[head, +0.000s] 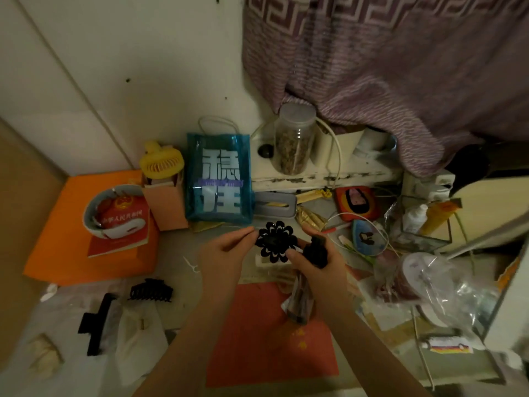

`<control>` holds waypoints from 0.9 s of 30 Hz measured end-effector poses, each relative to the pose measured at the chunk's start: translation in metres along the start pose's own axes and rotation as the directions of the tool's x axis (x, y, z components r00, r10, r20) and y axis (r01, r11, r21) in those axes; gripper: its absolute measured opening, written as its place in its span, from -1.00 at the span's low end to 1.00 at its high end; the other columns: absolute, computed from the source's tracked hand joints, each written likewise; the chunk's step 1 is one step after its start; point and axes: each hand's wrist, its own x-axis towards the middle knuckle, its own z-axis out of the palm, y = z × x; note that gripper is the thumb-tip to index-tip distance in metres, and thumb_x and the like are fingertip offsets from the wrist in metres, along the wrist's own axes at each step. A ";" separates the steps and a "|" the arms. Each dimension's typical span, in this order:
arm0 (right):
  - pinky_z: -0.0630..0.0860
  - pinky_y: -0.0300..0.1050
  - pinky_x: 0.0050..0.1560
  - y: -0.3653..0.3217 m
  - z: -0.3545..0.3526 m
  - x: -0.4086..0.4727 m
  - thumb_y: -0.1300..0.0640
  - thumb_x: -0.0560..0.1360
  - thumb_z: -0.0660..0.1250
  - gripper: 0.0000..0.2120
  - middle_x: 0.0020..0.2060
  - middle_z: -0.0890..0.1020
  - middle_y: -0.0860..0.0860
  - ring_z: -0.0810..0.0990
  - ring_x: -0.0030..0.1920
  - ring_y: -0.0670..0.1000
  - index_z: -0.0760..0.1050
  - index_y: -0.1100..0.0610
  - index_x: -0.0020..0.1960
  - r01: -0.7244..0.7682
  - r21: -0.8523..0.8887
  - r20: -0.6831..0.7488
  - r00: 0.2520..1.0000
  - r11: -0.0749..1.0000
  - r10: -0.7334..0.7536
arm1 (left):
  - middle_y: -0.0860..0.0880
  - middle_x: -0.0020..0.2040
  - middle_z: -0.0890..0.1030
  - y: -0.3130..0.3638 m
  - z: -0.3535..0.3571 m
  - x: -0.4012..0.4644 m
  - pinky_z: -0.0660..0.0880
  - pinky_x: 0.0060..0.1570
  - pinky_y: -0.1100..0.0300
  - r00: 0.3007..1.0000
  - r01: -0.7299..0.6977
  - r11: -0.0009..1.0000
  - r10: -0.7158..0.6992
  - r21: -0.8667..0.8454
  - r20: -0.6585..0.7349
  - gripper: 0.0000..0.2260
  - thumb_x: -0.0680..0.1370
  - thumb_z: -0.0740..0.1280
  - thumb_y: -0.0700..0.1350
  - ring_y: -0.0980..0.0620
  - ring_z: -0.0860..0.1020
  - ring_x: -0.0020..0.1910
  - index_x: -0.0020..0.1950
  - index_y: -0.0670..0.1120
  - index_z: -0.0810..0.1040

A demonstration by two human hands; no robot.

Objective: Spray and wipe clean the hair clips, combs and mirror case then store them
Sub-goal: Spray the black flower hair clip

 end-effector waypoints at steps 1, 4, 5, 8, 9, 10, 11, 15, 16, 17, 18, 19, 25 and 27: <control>0.58 -0.30 -0.18 -0.005 0.000 0.000 0.27 0.39 0.47 -0.57 -0.11 0.68 -0.24 0.67 -0.09 -0.16 0.49 0.06 0.21 0.006 0.025 0.001 1.000 1.000 -0.006 | 0.23 -0.22 0.68 0.004 0.000 -0.001 0.57 -0.02 0.20 1.000 -0.026 1.000 0.026 -0.002 -0.001 -0.82 0.44 0.46 -0.22 0.26 0.63 -0.12 -0.07 0.05 0.67; 0.63 -0.15 -0.10 -0.018 0.002 -0.001 0.21 0.35 0.48 -0.57 -0.06 0.68 -0.18 0.68 -0.03 -0.05 0.51 0.04 0.19 0.024 0.087 -0.007 1.000 0.996 -0.024 | 0.17 -0.19 0.70 0.015 0.000 -0.005 0.56 -0.08 0.34 0.996 -0.088 0.996 0.088 -0.022 -0.009 -0.80 0.43 0.47 -0.24 0.22 0.65 -0.11 -0.06 0.05 0.67; 0.63 -0.11 -0.10 -0.022 0.003 -0.001 0.18 0.33 0.49 -0.58 -0.06 0.69 -0.14 0.68 -0.03 -0.01 0.52 0.03 0.17 0.033 0.099 -0.012 0.999 0.995 -0.032 | 0.17 -0.19 0.70 0.019 0.000 -0.005 0.54 -0.09 0.38 0.994 -0.108 0.994 0.108 -0.022 -0.009 -0.79 0.42 0.48 -0.24 0.22 0.65 -0.11 -0.08 0.06 0.67; 0.61 -0.12 -0.23 -0.033 0.004 -0.001 0.13 0.31 0.50 -0.62 -0.08 0.70 -0.03 0.69 -0.15 0.01 0.57 -0.05 0.11 0.051 0.136 -0.021 0.999 0.989 -0.048 | 0.17 -0.17 0.70 0.030 -0.002 -0.004 0.52 -0.09 0.42 0.984 -0.175 0.985 0.175 0.005 0.016 -0.81 0.41 0.48 -0.25 0.22 0.65 -0.11 -0.07 0.03 0.69; 0.58 -0.17 -0.29 -0.038 0.003 -0.001 0.10 0.29 0.51 -0.63 -0.09 0.70 -0.02 0.69 -0.20 0.00 0.58 -0.08 0.08 0.058 0.152 -0.019 0.998 0.987 -0.056 | 0.15 -0.16 0.70 0.034 -0.003 -0.004 0.52 -0.09 0.42 0.981 -0.195 0.981 0.194 0.011 0.029 -0.82 0.41 0.48 -0.25 0.22 0.65 -0.10 -0.06 0.00 0.69; 0.57 -0.20 -0.33 -0.043 0.003 -0.001 0.07 0.28 0.51 -0.64 -0.09 0.70 -0.02 0.69 -0.22 0.00 0.59 -0.10 0.06 0.071 0.164 -0.014 0.997 0.984 -0.069 | 0.13 -0.16 0.70 0.039 -0.004 -0.003 0.51 -0.10 0.43 0.975 -0.220 0.975 0.219 0.019 0.040 -0.82 0.41 0.48 -0.24 0.21 0.65 -0.11 -0.05 -0.02 0.70; 0.57 -0.20 -0.33 -0.048 0.002 0.000 0.08 0.29 0.51 -0.65 -0.09 0.70 -0.03 0.69 -0.20 0.00 0.59 -0.11 0.06 0.079 0.166 -0.007 0.997 0.983 -0.079 | 0.12 -0.15 0.70 0.043 -0.005 -0.002 0.51 -0.11 0.43 0.970 -0.239 0.971 0.237 0.031 0.054 -0.82 0.40 0.49 -0.24 0.21 0.65 -0.11 -0.04 -0.03 0.70; 0.61 -0.11 -0.31 -0.068 0.000 0.008 0.16 0.33 0.51 -0.68 -0.13 0.70 -0.02 0.68 -0.21 0.02 0.60 -0.12 0.03 0.112 0.156 0.006 0.993 0.981 -0.114 | 0.20 -0.12 0.66 0.064 -0.010 0.006 0.50 -0.14 0.46 0.958 -0.269 0.962 0.261 0.057 0.120 -0.77 0.39 0.50 -0.21 0.30 0.62 -0.12 -0.01 0.04 0.66; 0.61 -0.10 -0.30 -0.075 0.000 0.010 0.12 0.30 0.52 -0.68 -0.14 0.69 -0.01 0.68 -0.22 0.03 0.61 -0.13 0.02 0.120 0.157 0.007 0.992 0.980 -0.122 | 0.23 -0.10 0.64 0.070 -0.012 0.008 0.50 -0.14 0.46 0.956 -0.267 0.962 0.255 0.065 0.147 -0.74 0.39 0.50 -0.19 0.34 0.61 -0.10 0.00 0.09 0.63; 0.60 -0.10 -0.30 -0.082 0.000 0.011 0.07 0.26 0.53 -0.66 -0.15 0.69 0.01 0.67 -0.23 0.03 0.61 -0.14 0.01 0.131 0.165 0.011 0.991 0.977 -0.135 | 0.25 -0.07 0.63 0.077 -0.013 0.011 0.50 -0.13 0.46 0.952 -0.264 0.962 0.248 0.073 0.179 -0.72 0.40 0.49 -0.18 0.36 0.60 -0.08 0.01 0.13 0.61; 0.59 -0.12 -0.30 -0.090 0.000 0.013 0.04 0.23 0.52 -0.64 -0.15 0.68 0.03 0.67 -0.23 0.03 0.61 -0.12 0.01 0.146 0.179 0.018 0.988 0.973 -0.151 | 0.25 -0.04 0.62 0.084 -0.015 0.014 0.51 -0.12 0.45 0.947 -0.260 0.963 0.240 0.072 0.214 -0.70 0.41 0.48 -0.18 0.35 0.60 -0.06 0.05 0.14 0.58; 0.58 -0.12 -0.30 -0.098 0.000 0.015 0.03 0.21 0.52 -0.62 -0.14 0.67 0.07 0.67 -0.22 0.03 0.61 -0.09 0.02 0.160 0.193 0.026 0.985 0.968 -0.168 | 0.19 0.00 0.63 0.092 -0.016 0.018 0.52 -0.09 0.41 0.941 -0.248 0.967 0.225 0.061 0.254 -0.67 0.42 0.46 -0.21 0.30 0.60 -0.02 0.10 0.12 0.56; 0.60 -0.12 -0.31 -0.145 0.000 0.032 0.23 0.34 0.49 -0.67 -0.07 0.69 0.09 0.69 -0.13 0.11 0.59 0.04 0.08 0.229 0.207 0.081 0.965 0.951 -0.250 | 0.13 0.04 0.64 0.144 -0.021 0.031 0.58 -0.02 0.30 0.874 -0.301 0.954 0.277 -0.002 0.398 -0.63 0.43 0.41 -0.16 0.28 0.62 -0.01 0.18 0.14 0.50; 0.60 -0.12 -0.31 -0.163 0.000 0.038 0.22 0.33 0.49 -0.66 -0.09 0.69 0.09 0.69 -0.15 0.12 0.59 0.04 0.08 0.261 0.207 0.108 0.952 0.943 -0.287 | 0.15 0.00 0.68 0.160 -0.024 0.035 0.59 -0.08 0.30 0.856 -0.289 0.956 0.278 -0.043 0.436 -0.60 0.39 0.42 -0.09 0.17 0.64 -0.01 0.20 0.15 0.50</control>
